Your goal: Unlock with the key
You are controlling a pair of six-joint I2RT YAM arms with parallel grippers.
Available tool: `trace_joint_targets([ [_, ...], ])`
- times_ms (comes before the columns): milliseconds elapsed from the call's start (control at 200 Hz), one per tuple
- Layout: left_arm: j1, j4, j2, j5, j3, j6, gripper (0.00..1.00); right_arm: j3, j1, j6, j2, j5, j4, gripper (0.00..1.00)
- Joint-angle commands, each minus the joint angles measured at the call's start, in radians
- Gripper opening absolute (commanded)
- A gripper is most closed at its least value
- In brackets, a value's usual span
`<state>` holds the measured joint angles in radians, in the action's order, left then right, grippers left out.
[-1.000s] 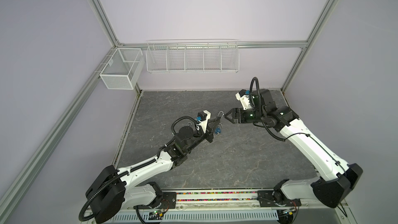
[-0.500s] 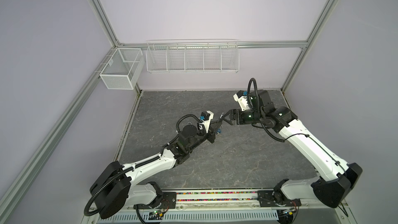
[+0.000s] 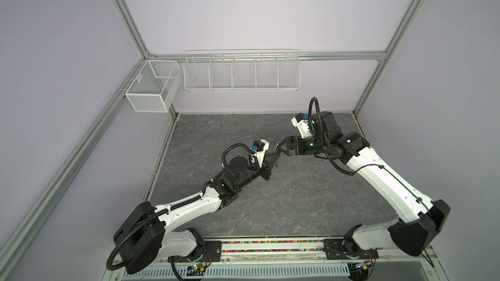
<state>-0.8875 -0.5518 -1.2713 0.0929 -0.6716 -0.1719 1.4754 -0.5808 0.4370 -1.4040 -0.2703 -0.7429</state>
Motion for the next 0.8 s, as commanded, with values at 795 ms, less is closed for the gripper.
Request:
trace_joint_targets([
  [795, 0.075, 0.309, 0.025, 0.084, 0.130, -0.802, 0.00, -0.272, 0.098, 0.040, 0.131, 0.035, 0.065, 0.98],
])
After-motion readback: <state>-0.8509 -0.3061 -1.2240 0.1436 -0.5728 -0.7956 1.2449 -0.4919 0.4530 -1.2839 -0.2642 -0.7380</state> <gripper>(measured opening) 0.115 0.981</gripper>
